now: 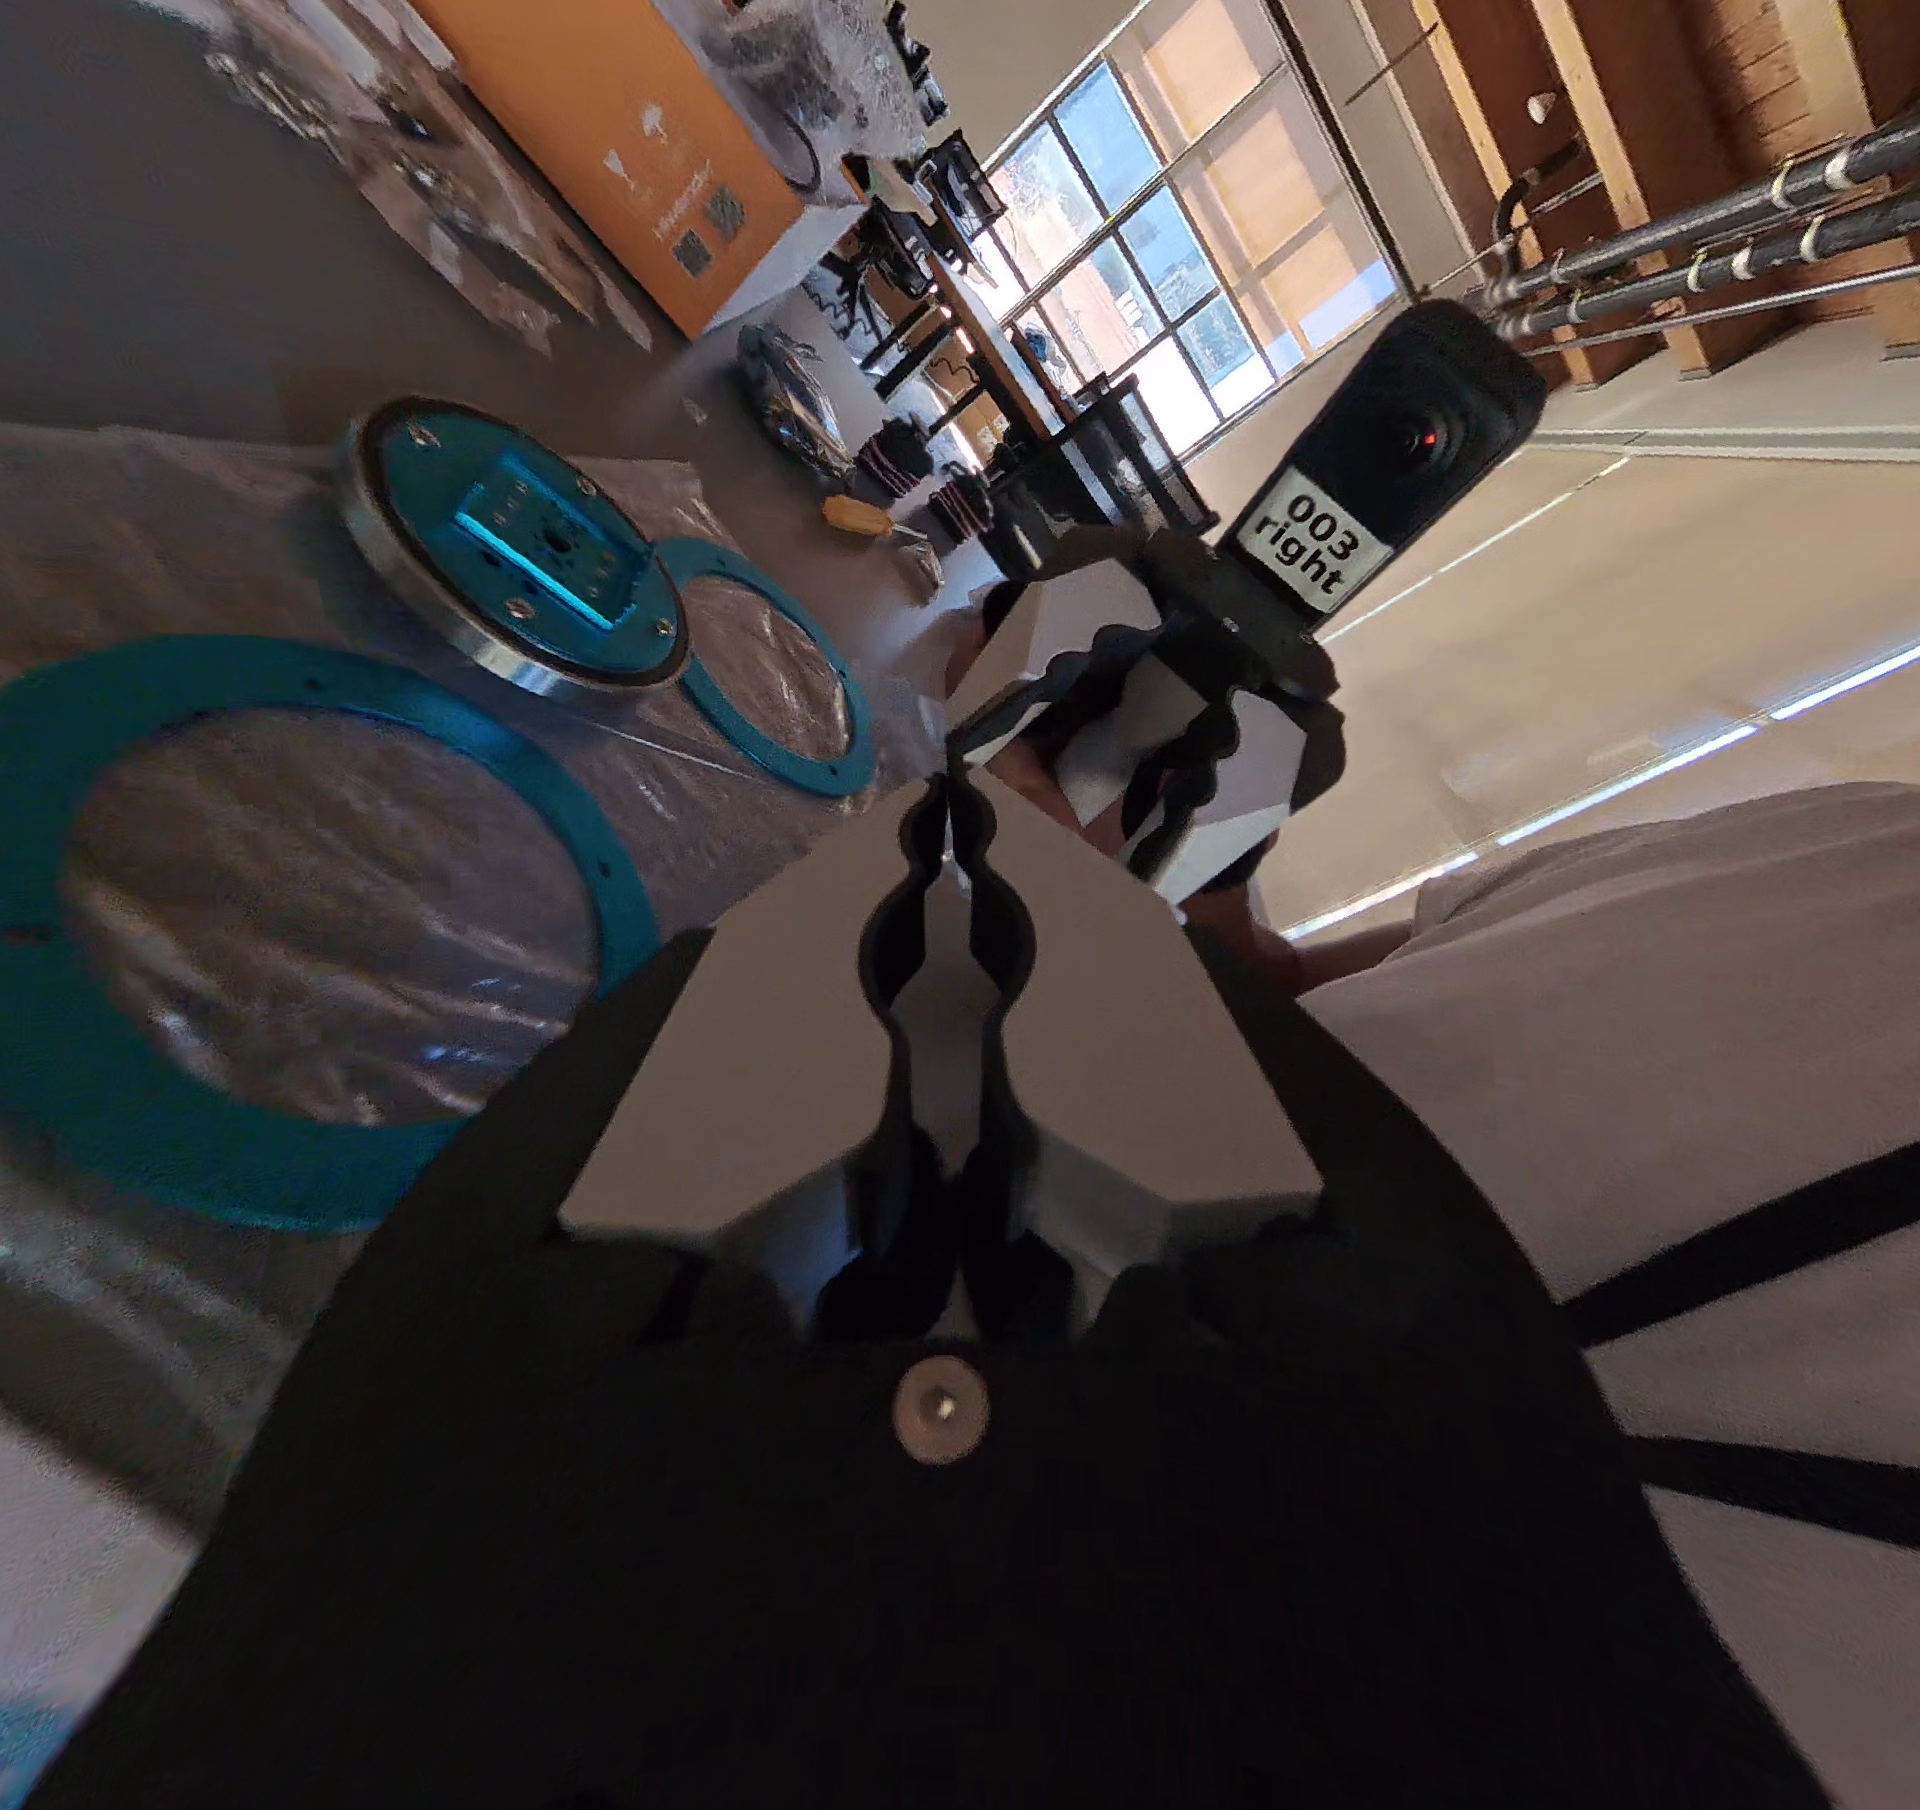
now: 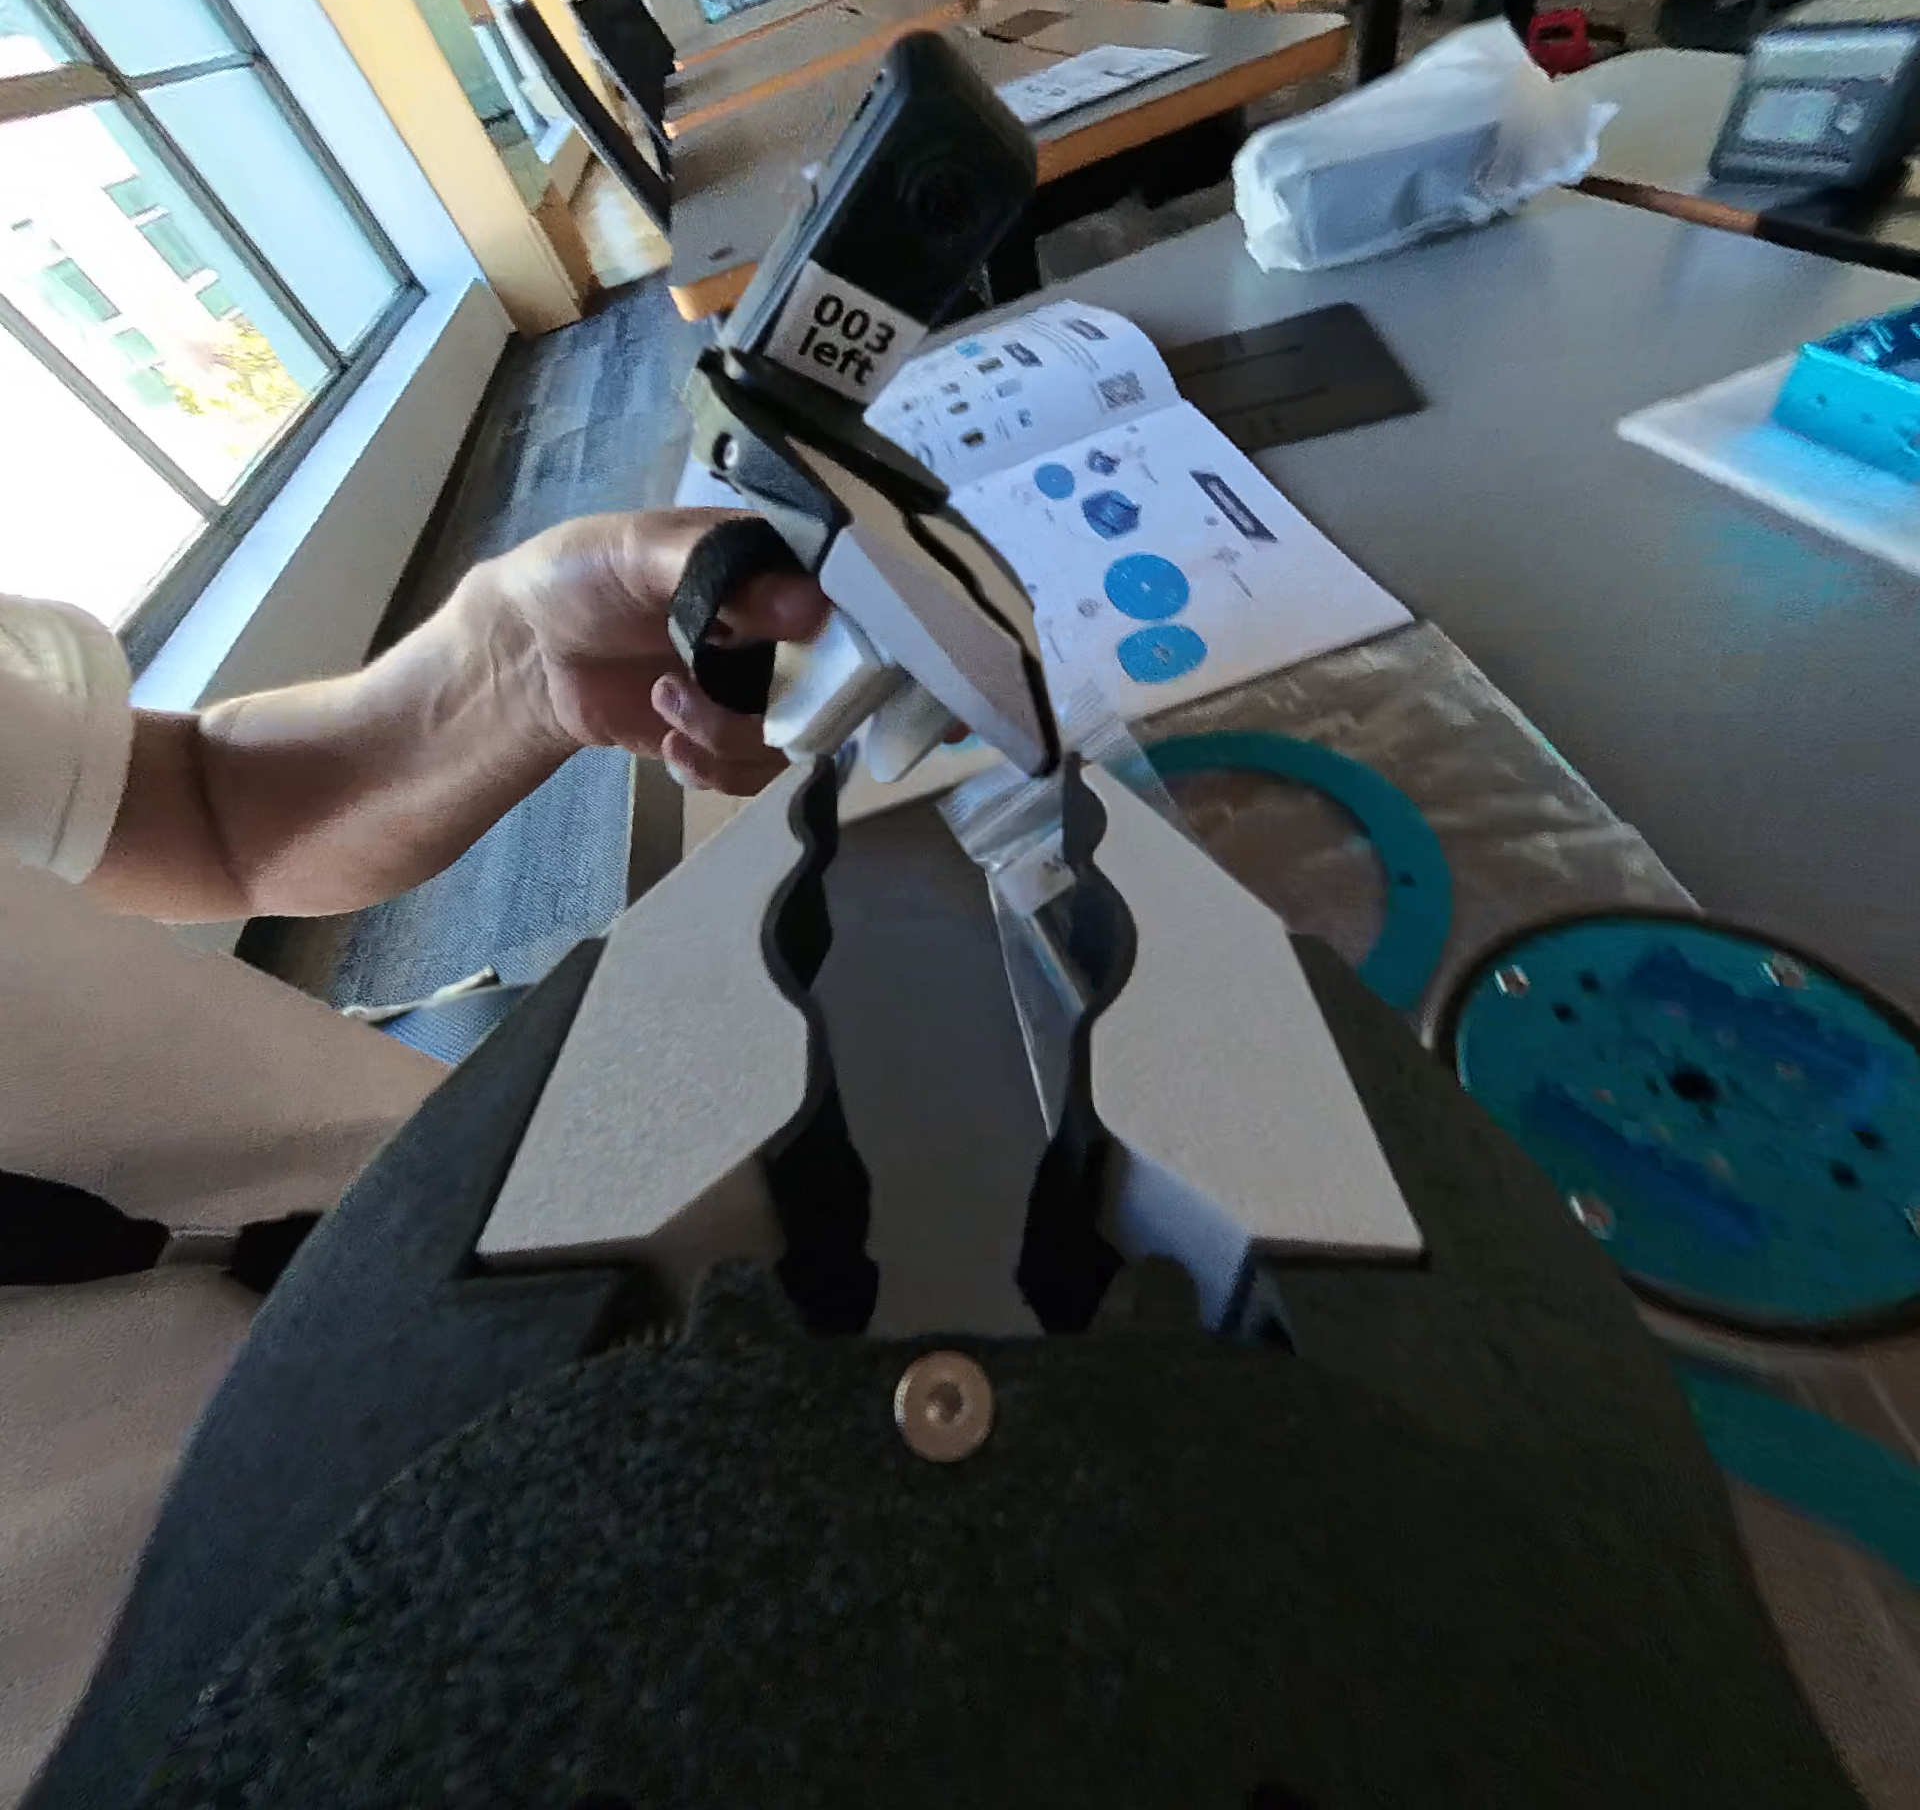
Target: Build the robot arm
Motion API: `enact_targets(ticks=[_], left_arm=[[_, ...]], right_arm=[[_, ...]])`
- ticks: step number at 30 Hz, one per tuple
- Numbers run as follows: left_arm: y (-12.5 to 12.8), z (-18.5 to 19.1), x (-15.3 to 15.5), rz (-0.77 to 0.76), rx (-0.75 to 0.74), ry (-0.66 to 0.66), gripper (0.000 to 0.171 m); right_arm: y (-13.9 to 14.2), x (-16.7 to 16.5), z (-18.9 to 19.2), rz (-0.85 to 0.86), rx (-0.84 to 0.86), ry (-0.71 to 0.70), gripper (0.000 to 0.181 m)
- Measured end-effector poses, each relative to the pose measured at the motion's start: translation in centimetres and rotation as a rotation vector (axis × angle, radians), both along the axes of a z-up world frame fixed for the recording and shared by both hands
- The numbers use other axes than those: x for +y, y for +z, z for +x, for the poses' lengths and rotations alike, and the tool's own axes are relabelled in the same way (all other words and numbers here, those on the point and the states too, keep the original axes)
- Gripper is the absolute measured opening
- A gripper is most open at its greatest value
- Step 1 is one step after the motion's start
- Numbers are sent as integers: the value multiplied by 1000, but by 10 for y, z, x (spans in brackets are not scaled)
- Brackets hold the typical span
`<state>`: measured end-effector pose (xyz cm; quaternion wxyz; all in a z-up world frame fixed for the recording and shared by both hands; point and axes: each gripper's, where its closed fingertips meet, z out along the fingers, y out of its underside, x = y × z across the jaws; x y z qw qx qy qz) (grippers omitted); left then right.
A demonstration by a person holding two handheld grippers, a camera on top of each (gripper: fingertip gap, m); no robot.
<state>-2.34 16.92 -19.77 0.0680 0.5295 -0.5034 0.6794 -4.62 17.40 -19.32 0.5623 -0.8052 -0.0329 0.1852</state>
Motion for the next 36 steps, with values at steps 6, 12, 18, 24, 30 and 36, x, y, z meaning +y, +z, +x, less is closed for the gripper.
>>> enact_targets(ticks=[6, 12, 18, 24, 30, 36], left_arm=[[-22, 21, -47, -197, 71, -17, 0], [-38, 30, -72, -76, 165, 14, 0], [-44, 33, -76, -165, 217, 22, 2], [-48, 32, -73, -95, 214, 56, 0], [-46, 38, -66, -208, 242, 108, 0], [-41, 41, -72, -236, 222, 93, 0]], right_arm=[[-29, -45, 29, -49, 125, -67, 28], [-53, -66, 42, -117, 233, -89, 15], [-60, -73, 45, -170, 402, -27, 10], [-67, -73, 46, -225, 438, 0, 8], [-62, -72, 43, -186, 366, 61, 12], [-60, -72, 45, -185, 415, 74, 7]])
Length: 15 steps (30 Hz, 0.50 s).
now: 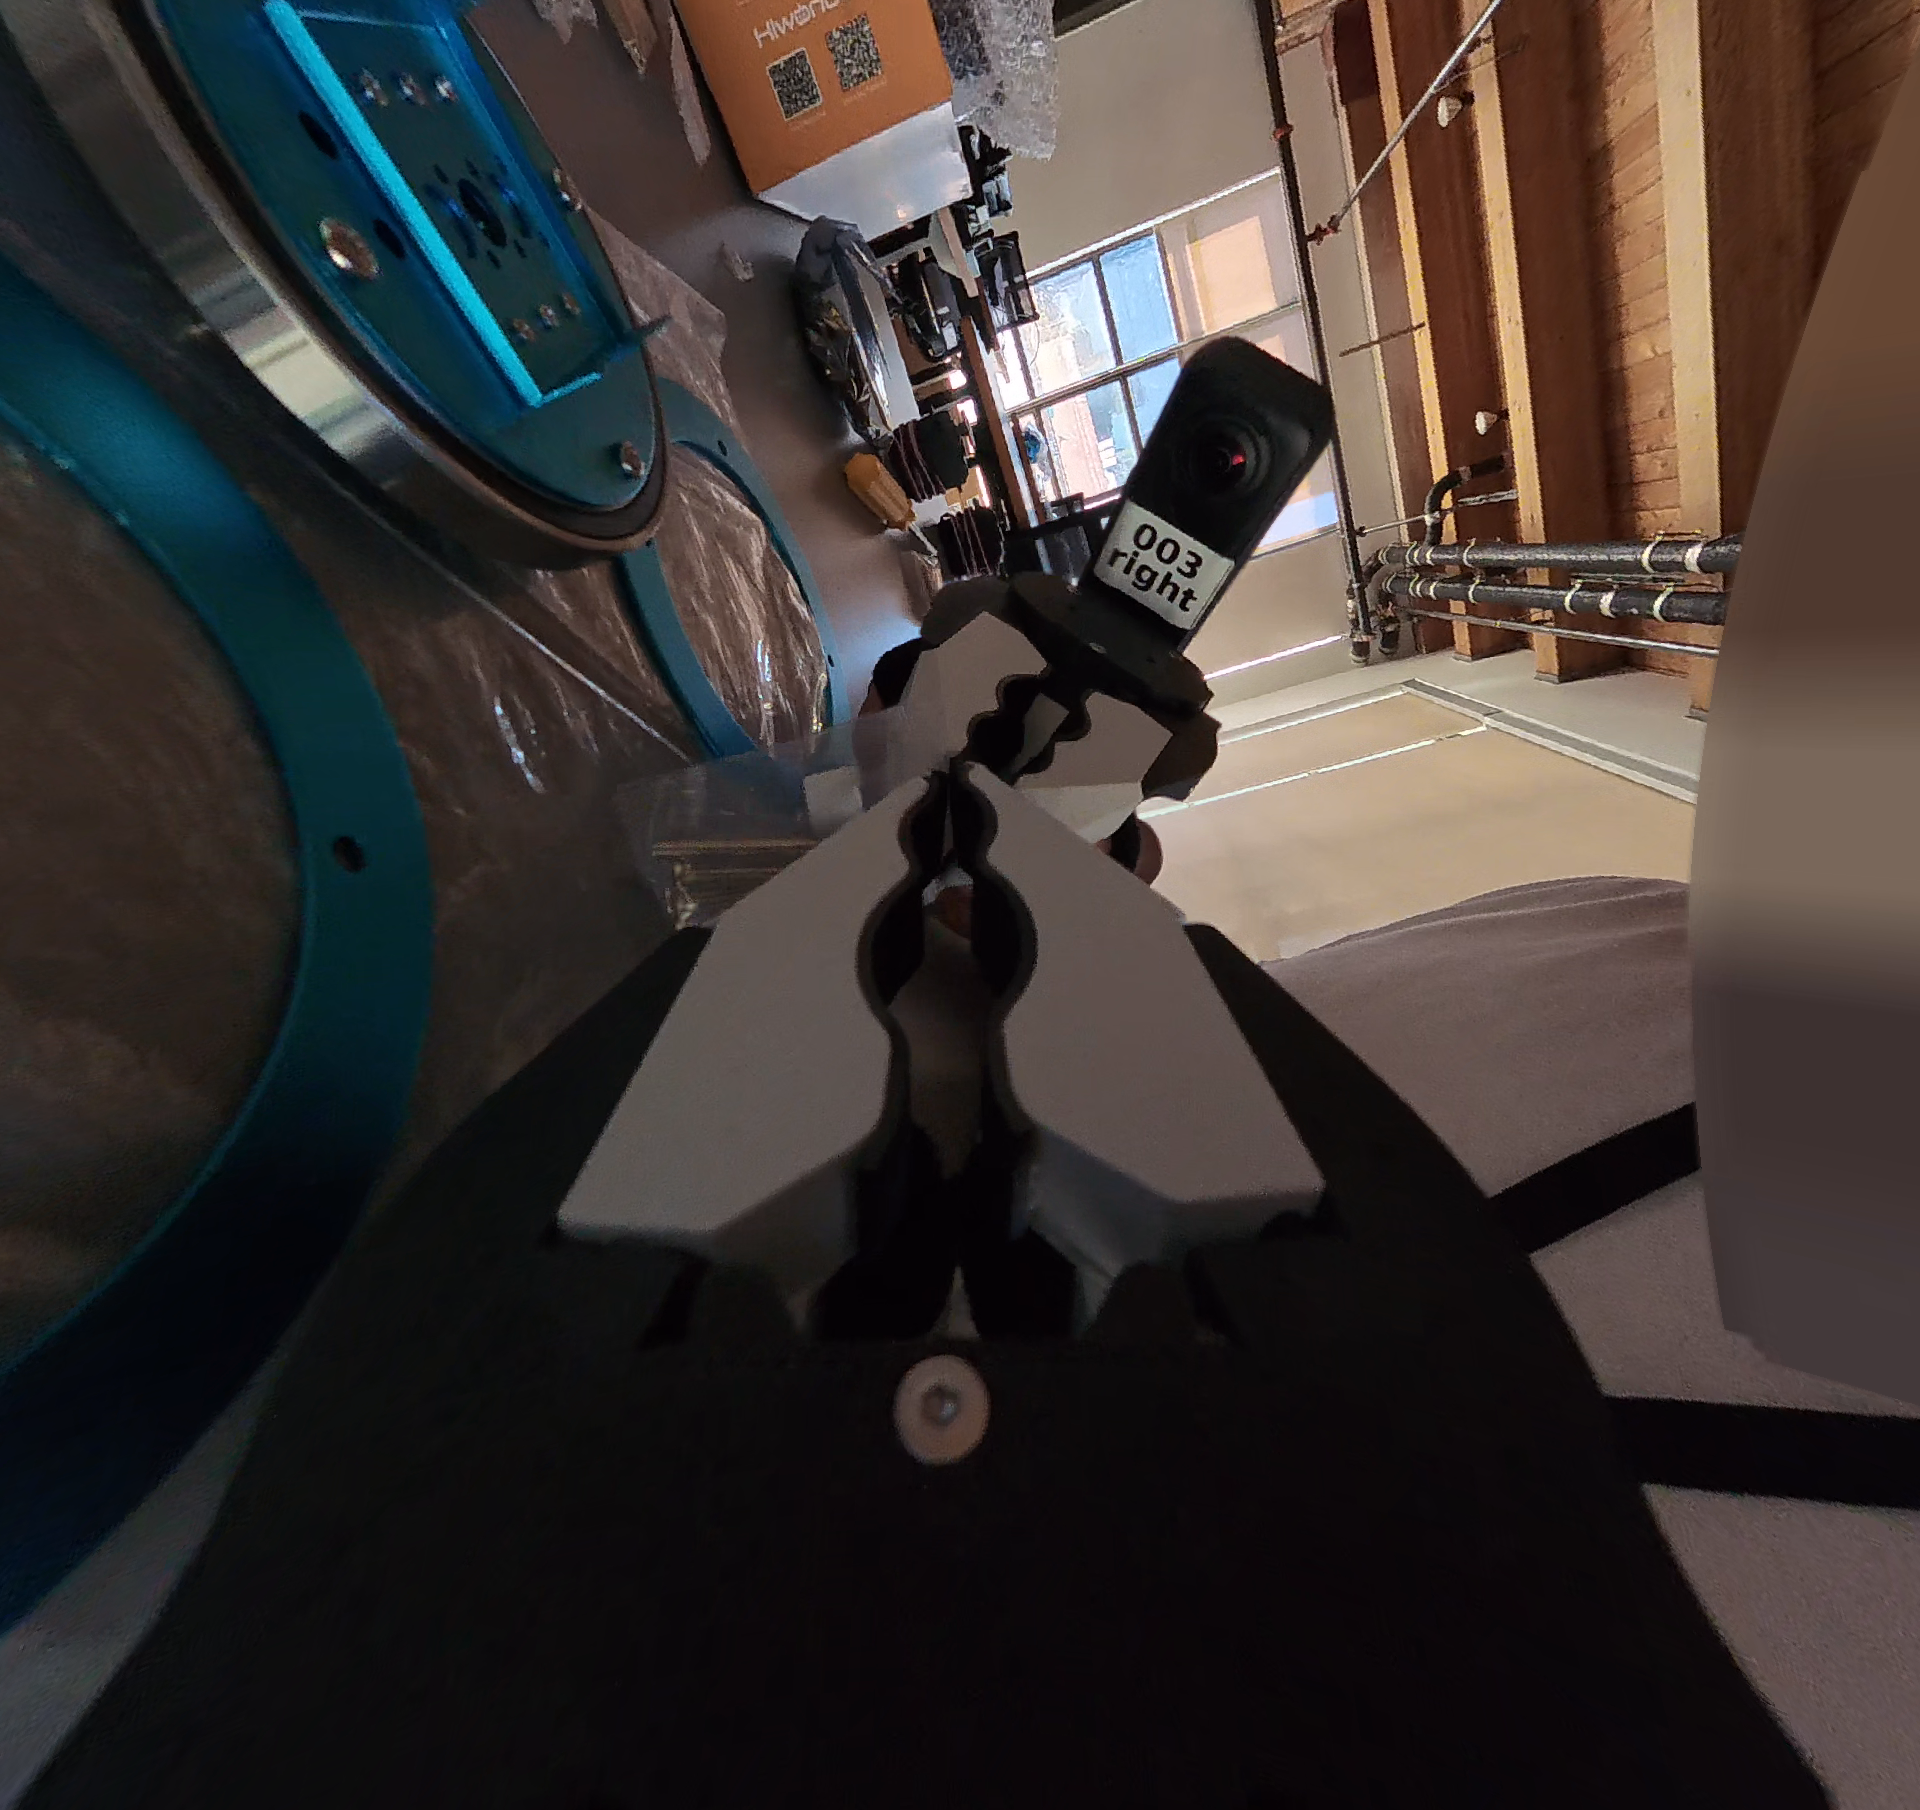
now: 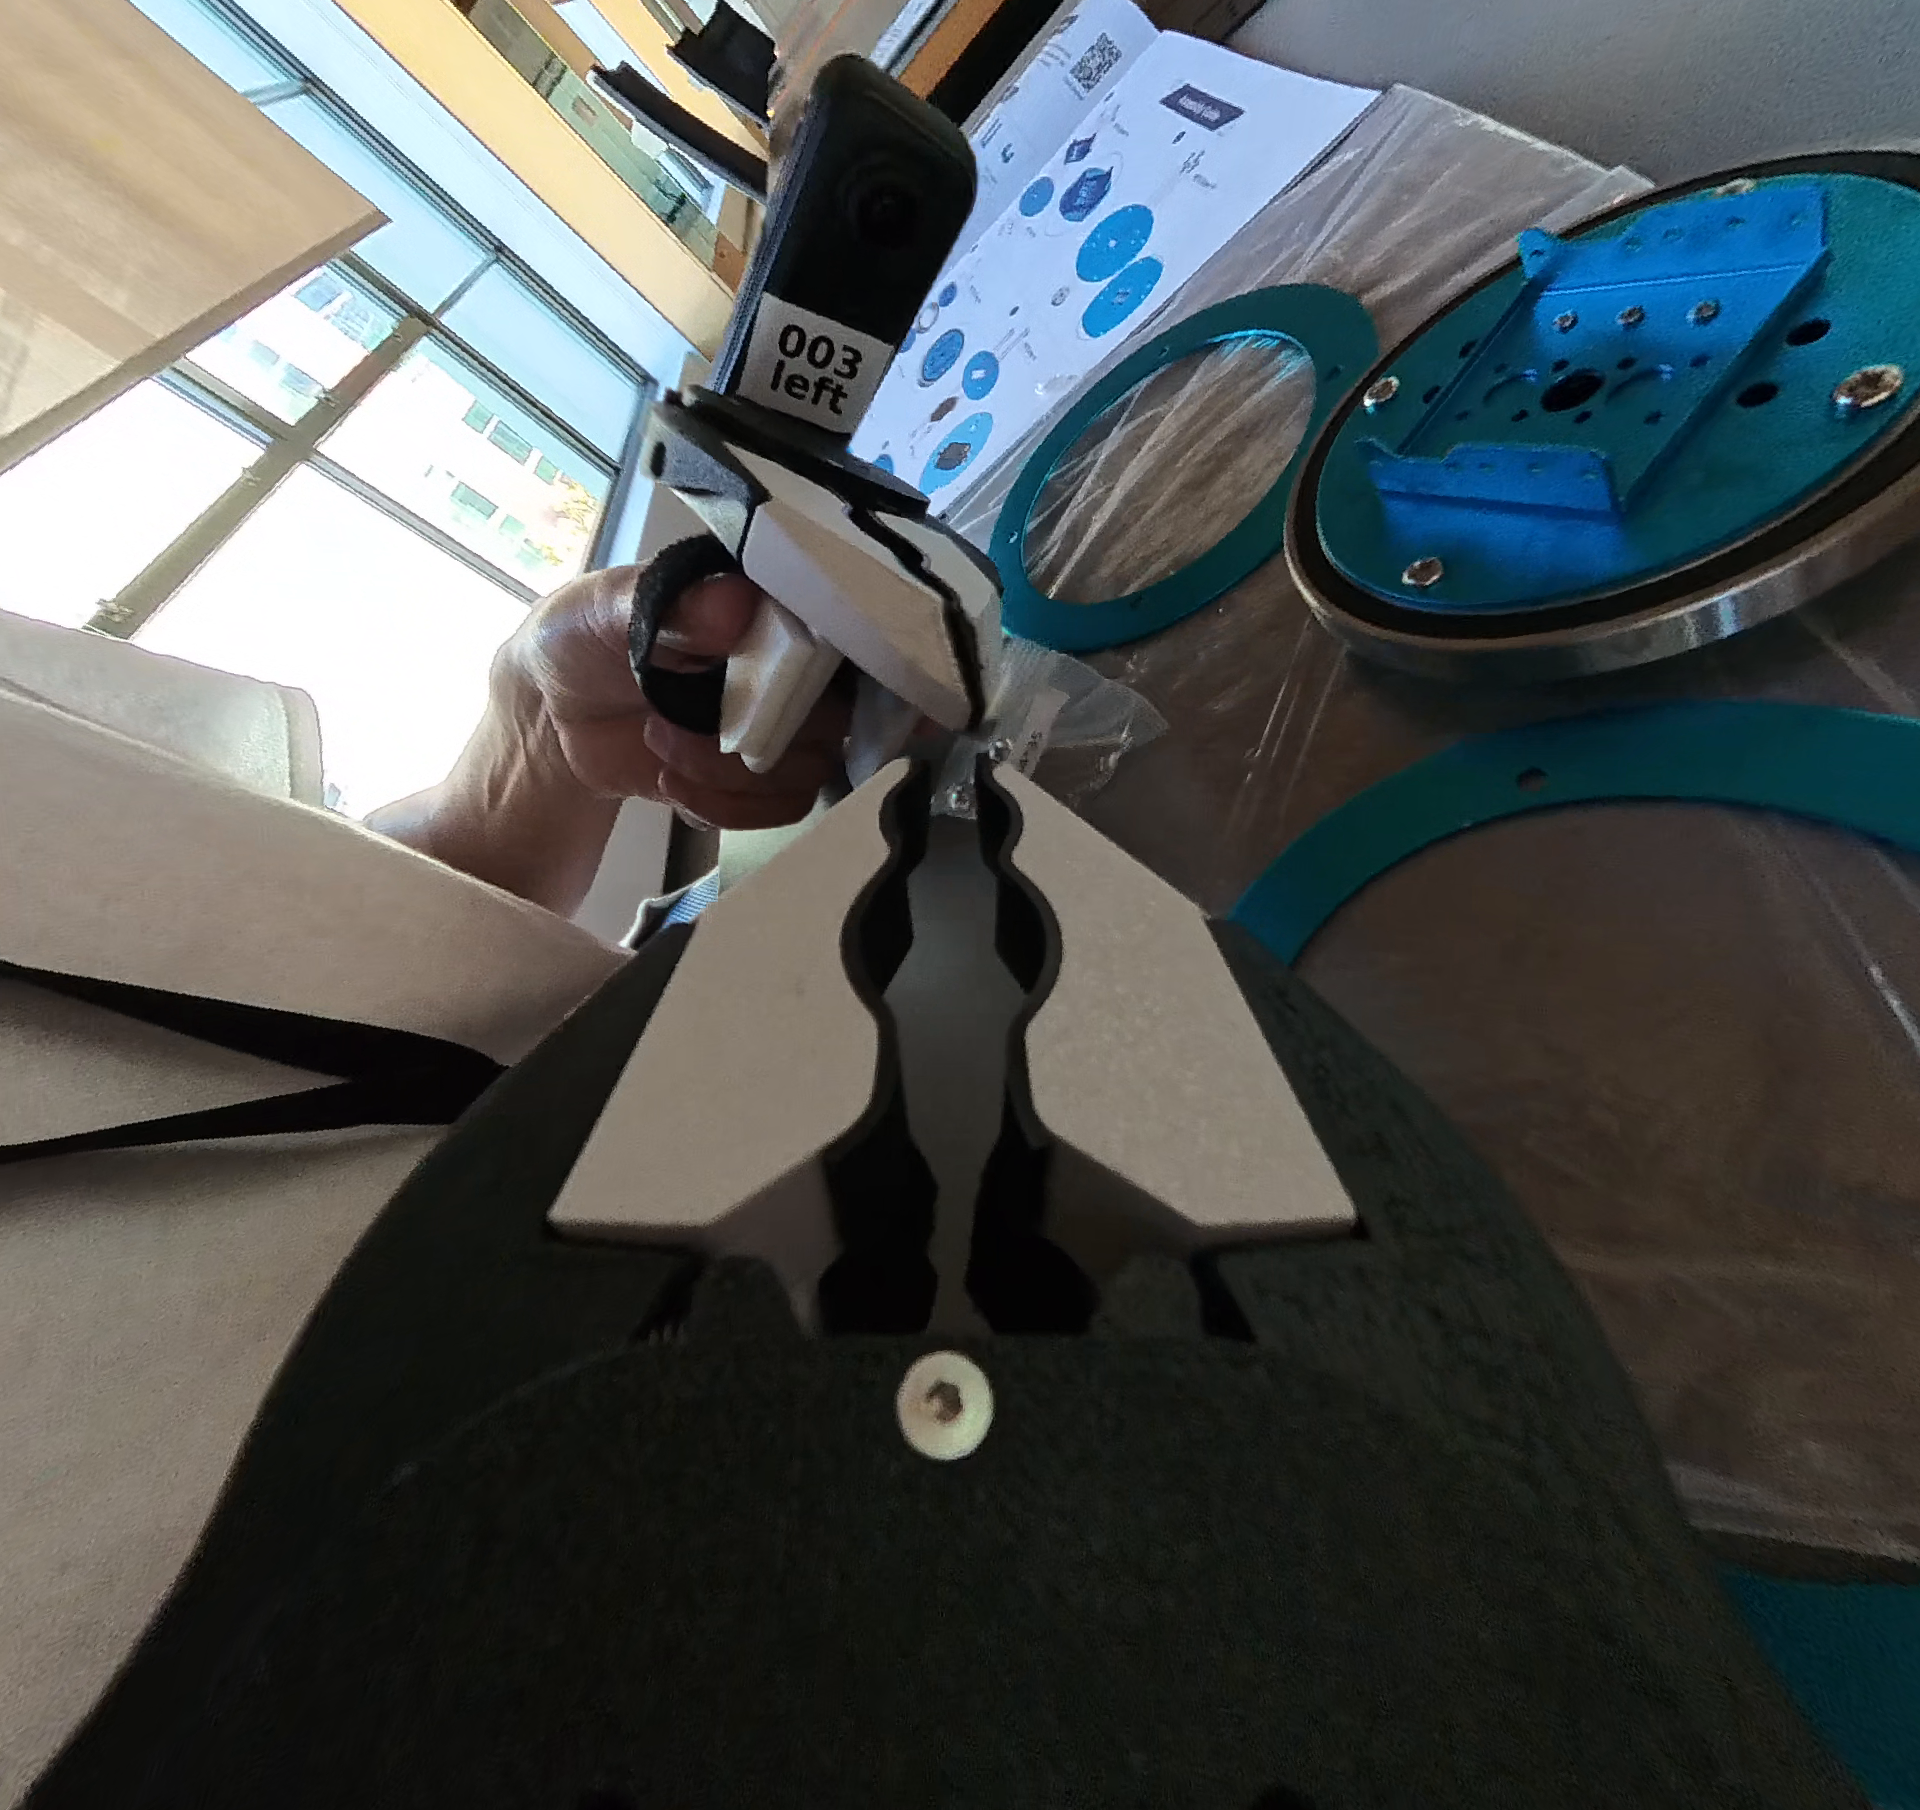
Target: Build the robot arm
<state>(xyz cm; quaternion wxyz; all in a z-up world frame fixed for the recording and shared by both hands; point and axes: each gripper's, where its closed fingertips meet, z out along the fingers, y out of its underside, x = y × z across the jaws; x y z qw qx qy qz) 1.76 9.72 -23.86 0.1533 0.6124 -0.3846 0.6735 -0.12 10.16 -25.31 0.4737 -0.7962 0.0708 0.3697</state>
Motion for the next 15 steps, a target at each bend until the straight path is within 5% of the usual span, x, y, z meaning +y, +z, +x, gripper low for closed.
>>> enact_targets(ticks=[15], left_arm=[[17, -7, -6, -41, -97, -19, 0]], right_arm=[[23, -7, 7, 73, 245, 26, 10]])
